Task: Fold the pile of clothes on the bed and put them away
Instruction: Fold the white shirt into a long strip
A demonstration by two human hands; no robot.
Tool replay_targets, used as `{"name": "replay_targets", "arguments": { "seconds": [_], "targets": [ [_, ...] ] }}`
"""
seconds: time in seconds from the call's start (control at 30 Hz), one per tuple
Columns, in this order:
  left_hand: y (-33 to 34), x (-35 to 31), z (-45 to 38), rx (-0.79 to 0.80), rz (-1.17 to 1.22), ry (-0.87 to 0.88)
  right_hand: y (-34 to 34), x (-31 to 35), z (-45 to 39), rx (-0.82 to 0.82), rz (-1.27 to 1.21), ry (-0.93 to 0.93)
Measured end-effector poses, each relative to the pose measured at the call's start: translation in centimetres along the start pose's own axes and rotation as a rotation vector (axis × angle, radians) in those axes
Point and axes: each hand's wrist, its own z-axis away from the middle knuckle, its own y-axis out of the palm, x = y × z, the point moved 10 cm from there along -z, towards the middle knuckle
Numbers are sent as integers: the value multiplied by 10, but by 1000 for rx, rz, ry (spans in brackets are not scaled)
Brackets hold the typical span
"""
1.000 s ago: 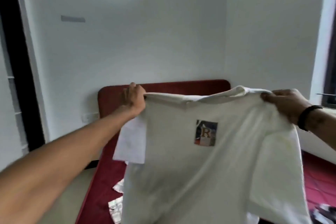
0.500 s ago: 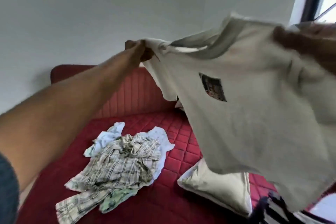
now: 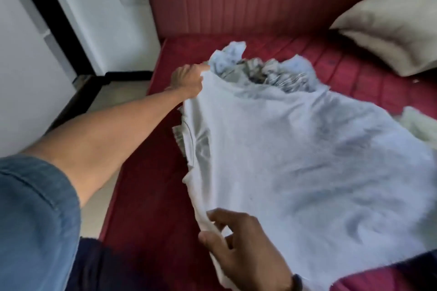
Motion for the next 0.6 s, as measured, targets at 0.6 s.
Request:
{"name": "replay_targets", "arguments": {
  "seconds": [0.6],
  "targets": [
    [86, 172, 57, 211, -301, -63, 167, 21, -32, 354, -206, 39]
  ]
}}
